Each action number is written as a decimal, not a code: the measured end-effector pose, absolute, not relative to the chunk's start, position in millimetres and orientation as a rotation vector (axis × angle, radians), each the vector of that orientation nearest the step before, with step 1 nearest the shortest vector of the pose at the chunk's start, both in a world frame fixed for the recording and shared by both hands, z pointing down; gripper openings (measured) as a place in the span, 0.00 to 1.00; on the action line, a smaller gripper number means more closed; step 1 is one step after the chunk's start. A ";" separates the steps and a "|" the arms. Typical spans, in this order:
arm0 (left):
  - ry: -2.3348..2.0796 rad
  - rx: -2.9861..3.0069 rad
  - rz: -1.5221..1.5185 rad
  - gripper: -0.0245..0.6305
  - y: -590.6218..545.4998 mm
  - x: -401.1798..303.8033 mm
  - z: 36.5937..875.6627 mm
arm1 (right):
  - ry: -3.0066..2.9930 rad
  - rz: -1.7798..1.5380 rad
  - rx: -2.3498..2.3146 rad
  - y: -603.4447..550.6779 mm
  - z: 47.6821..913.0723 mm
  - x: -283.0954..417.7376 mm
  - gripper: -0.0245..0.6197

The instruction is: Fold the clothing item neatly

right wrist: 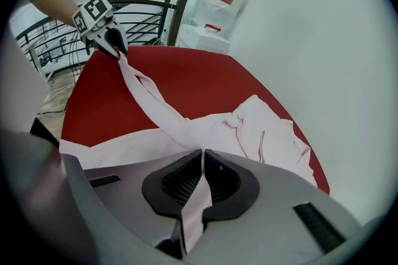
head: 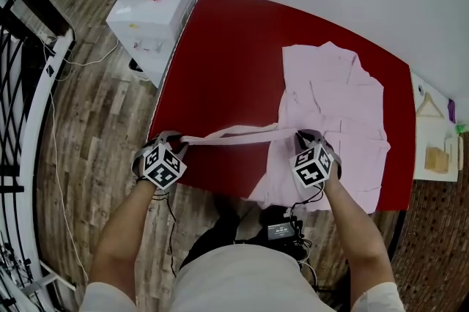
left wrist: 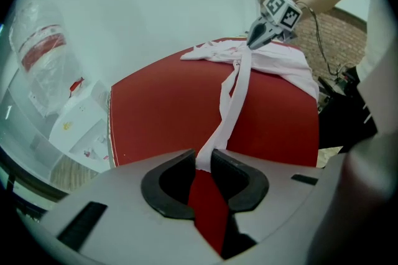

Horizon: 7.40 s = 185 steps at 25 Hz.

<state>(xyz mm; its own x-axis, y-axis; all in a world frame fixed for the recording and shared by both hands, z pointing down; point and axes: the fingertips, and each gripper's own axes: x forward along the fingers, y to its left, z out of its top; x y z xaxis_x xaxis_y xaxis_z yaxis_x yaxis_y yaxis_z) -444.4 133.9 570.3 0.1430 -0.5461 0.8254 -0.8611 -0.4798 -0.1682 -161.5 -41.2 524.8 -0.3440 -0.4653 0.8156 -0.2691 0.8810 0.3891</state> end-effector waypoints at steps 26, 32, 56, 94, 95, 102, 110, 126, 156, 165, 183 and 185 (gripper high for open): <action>-1.491 2.300 0.892 0.07 70.6 -331.6 452.1 | -2.013 -0.218 0.720 -77.4 476.5 -67.9 0.08; -1.451 2.371 0.864 0.07 48.6 -278.6 431.5 | -1.997 -0.218 0.776 -94.5 462.5 -21.0 0.08; -1.220 2.449 0.928 0.07 -11.2 -74.1 458.1 | -1.956 -0.218 0.830 -186.4 476.9 125.7 0.08; -1.315 2.165 0.854 0.28 57.4 -63.7 508.4 | -2.124 0.001 0.934 -167.2 499.6 182.7 0.26; -1.319 2.174 0.826 0.28 59.6 -63.8 505.7 | -2.125 0.021 0.943 -160.9 498.7 182.9 0.25; -1.322 2.226 0.634 0.08 81.9 -72.8 481.4 | -2.093 0.049 1.022 -111.3 492.8 191.2 0.08; -1.243 2.221 0.584 0.04 143.0 -95.8 490.5 | -2.091 0.183 1.216 -38.9 488.0 194.8 0.08; -1.386 1.877 0.552 0.26 200.7 -153.0 582.8 | -1.982 0.285 1.306 89.8 516.6 213.1 0.08; -1.240 1.759 0.248 0.07 222.9 -198.0 593.2 | -1.917 0.312 1.217 107.8 546.3 210.9 0.08; -1.162 1.860 0.379 0.23 252.0 -186.0 620.5 | -1.922 0.337 1.216 108.0 566.9 210.9 0.08; -1.272 1.853 0.600 0.23 286.0 -105.5 677.6 | -1.945 0.436 1.127 140.4 661.7 241.1 0.09; -1.294 1.859 0.595 0.23 274.1 -79.6 688.0 | -1.969 0.401 1.087 136.2 675.2 233.0 0.10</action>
<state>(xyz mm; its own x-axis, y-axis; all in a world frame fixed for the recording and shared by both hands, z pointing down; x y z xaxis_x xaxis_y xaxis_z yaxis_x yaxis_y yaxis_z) -79.6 274.1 688.0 0.3722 -0.5620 0.7386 -0.9266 -0.1785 0.3310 233.0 136.2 675.2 -0.2798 -0.5459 0.7898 -0.8112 0.5745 0.1097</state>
